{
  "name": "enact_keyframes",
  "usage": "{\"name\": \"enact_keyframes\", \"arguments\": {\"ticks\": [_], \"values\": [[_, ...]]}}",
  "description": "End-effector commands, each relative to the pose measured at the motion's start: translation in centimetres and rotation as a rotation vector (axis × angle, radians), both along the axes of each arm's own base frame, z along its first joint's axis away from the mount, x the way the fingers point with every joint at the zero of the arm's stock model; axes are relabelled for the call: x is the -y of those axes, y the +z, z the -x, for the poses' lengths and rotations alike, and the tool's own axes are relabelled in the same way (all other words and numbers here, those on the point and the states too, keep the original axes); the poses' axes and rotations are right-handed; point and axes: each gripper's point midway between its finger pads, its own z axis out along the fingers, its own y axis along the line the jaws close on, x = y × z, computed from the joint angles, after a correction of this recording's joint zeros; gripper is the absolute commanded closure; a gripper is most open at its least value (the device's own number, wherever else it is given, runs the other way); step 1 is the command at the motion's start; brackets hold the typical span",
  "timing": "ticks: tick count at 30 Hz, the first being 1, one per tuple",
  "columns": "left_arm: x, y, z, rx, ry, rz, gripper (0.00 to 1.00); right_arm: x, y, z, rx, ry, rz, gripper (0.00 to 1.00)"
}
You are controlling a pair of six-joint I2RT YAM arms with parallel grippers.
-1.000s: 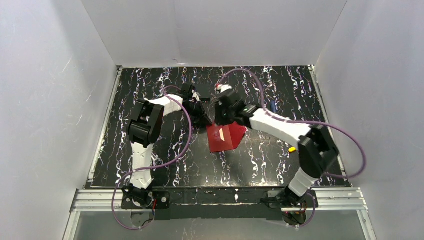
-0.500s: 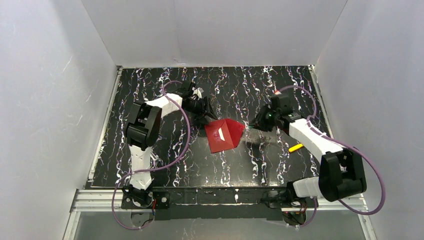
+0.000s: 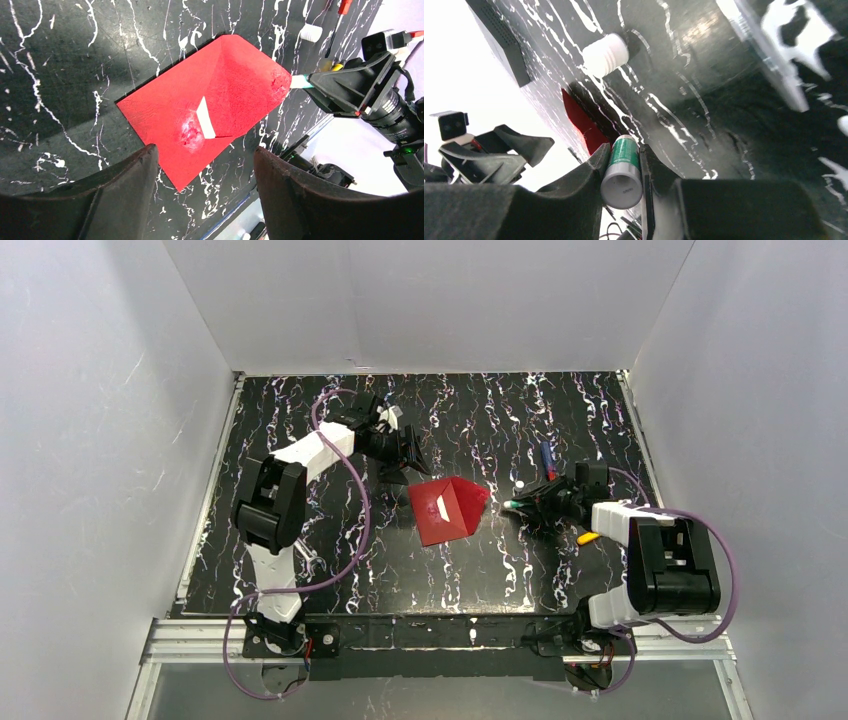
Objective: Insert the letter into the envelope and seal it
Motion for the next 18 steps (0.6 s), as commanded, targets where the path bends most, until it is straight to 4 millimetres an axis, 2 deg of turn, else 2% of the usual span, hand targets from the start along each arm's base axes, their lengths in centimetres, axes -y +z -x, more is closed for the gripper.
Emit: {"name": "enact_keyframes", "arguments": {"ticks": [1,2,4,6,8,11,15,17,18], "values": [[-1.4,1.0,0.7,0.033,0.004,-0.053,0.31,0.5,0.4,-1.7,0.052,-0.063,-0.06,0.82],[-1.6,0.8,0.7,0.036,0.013,-0.062,0.31,1.4,0.0,-2.0,0.044,-0.096,-0.056,0.8],[-1.8,0.6,0.7,0.036,0.021,-0.074,0.31,1.6,-0.7,-2.2,0.02,-0.105,-0.067,0.73],[-2.1,0.3,0.8,0.036,0.03,-0.092,0.31,1.8,-1.1,-2.3,0.005,-0.111,-0.054,0.59],[-2.4,0.0,1.0,0.028,0.043,-0.105,0.31,2.1,-1.0,-2.4,0.001,-0.116,-0.029,0.48],[-2.3,-0.2,1.1,0.016,0.049,-0.103,0.31,2.2,0.3,-2.4,0.025,-0.111,-0.024,0.33],[-2.3,-0.4,1.3,0.008,0.049,-0.102,0.35,2.5,1.9,-1.9,0.055,-0.083,0.028,0.29],[-2.2,-0.2,1.4,0.002,0.047,-0.091,0.42,2.6,3.2,-2.0,0.111,-0.045,0.057,0.37],[-2.0,0.0,1.5,0.003,0.041,-0.077,0.5,2.5,3.7,-2.1,0.136,-0.019,0.074,0.43]]}}
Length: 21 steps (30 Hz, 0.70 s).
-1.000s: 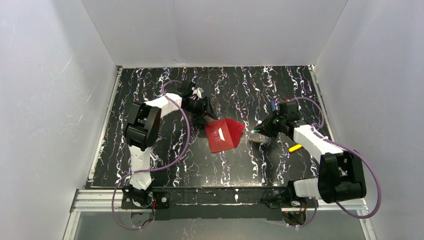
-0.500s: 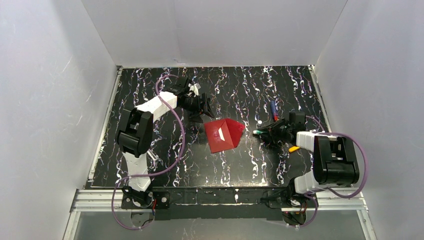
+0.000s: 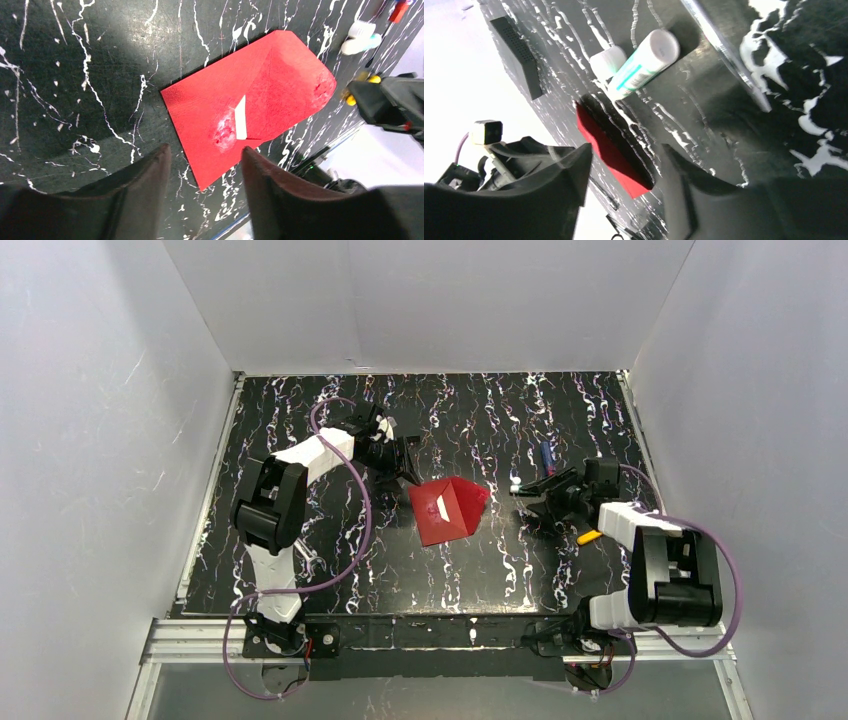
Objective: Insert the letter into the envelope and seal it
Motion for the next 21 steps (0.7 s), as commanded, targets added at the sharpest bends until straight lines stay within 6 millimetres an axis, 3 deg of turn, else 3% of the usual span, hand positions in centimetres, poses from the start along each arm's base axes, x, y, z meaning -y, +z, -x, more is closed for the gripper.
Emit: {"name": "enact_keyframes", "arguments": {"ticks": [1,4,9,15,21], "values": [[0.1,2.7,0.5,0.036,-0.009,0.049,0.55,0.2,3.3,-0.7,0.114,0.096,0.096,0.52],[0.8,3.5,0.8,0.045,-0.013,0.103,0.72,-1.0,3.2,-0.2,0.127,0.194,0.149,0.72],[1.1,2.6,1.6,0.003,-0.011,0.124,0.86,-4.9,1.6,0.0,0.135,0.311,0.15,0.79],[1.3,-0.3,2.4,-0.057,-0.046,0.039,0.89,-8.2,-0.9,0.0,0.079,0.403,0.183,0.88],[0.5,-3.5,3.6,-0.107,-0.092,-0.151,0.92,-12.3,1.6,-1.0,0.243,0.504,0.07,0.89]]}}
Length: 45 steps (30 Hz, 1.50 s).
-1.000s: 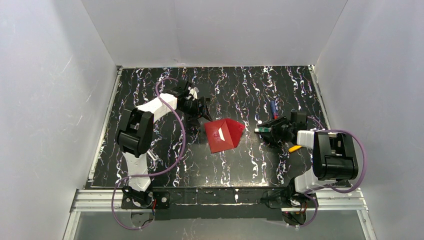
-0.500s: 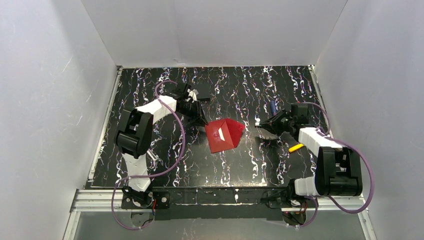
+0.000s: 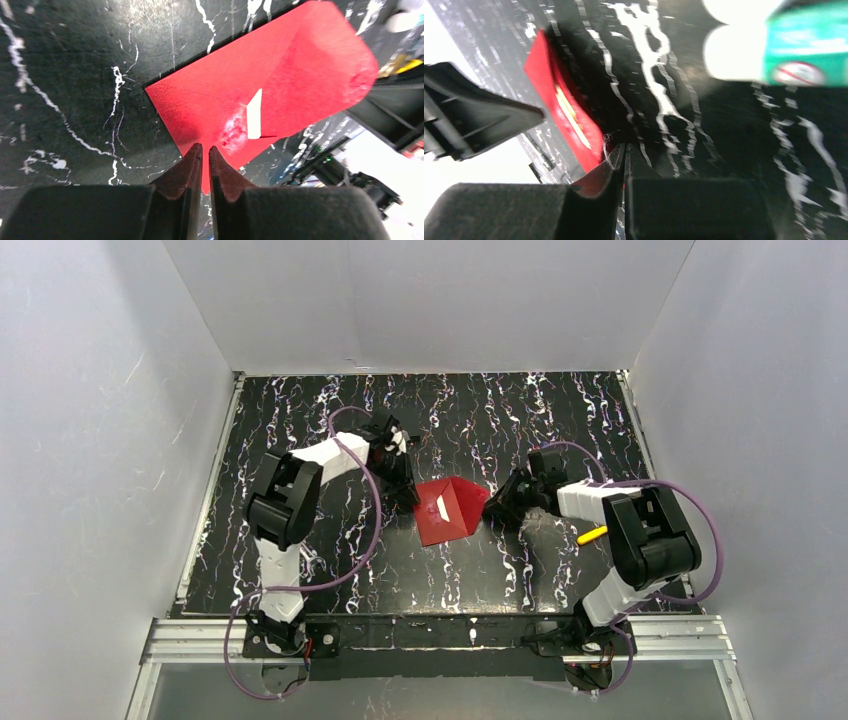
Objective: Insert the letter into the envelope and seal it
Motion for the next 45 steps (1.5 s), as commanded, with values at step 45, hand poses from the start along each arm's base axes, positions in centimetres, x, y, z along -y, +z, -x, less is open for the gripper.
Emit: {"name": "enact_keyframes", "arguments": {"ticks": [45], "values": [[-0.9,-4.7,2.6,-0.219,0.022,-0.104,0.99,-8.7,-5.8,3.3,0.306,0.777,0.877,0.82]]}}
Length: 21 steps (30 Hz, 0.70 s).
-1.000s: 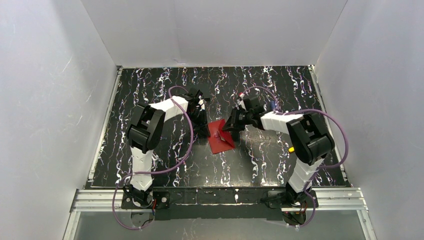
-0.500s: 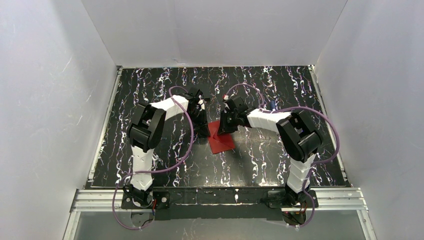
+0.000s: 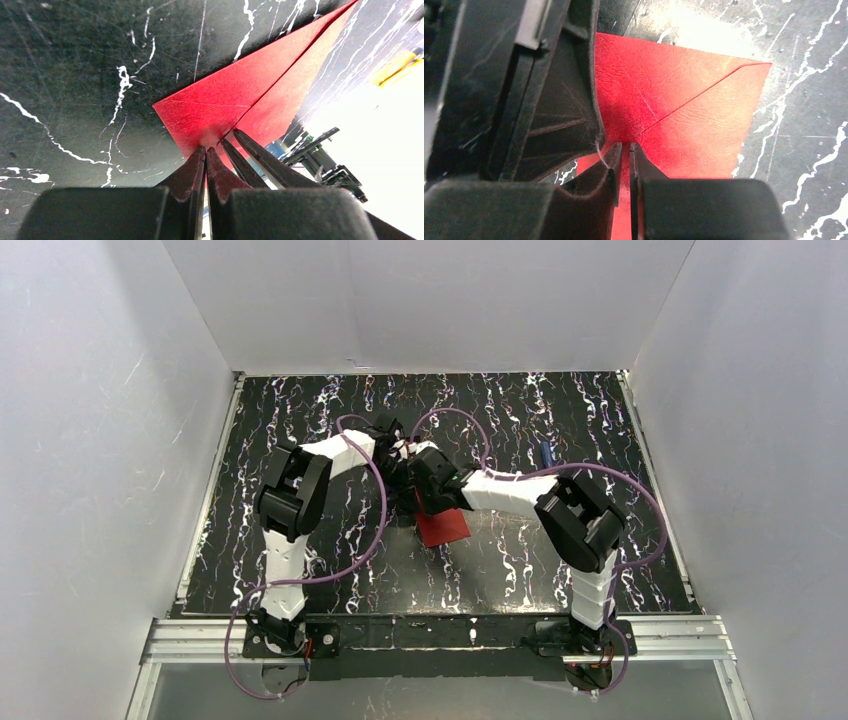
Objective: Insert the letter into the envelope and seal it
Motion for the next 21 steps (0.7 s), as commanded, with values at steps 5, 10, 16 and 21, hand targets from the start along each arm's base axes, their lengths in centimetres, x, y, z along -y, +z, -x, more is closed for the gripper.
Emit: {"name": "enact_keyframes", "arguments": {"ticks": [5,10,16,21], "values": [[-1.8,-3.4,1.3,-0.078,0.019,-0.041,1.0,6.7,-6.0,4.0,-0.019,0.0,0.331,0.81],[-2.1,-3.8,1.1,-0.089,0.029,-0.031,1.0,6.8,-5.4,4.3,0.002,0.016,0.292,0.77],[-2.3,-4.0,0.7,-0.09,0.03,-0.024,1.0,8.0,-6.2,5.4,-0.009,0.029,0.294,0.76],[-2.5,-4.2,0.8,-0.098,0.03,-0.02,1.0,8.3,-5.9,5.8,0.002,0.036,0.274,0.74]]}}
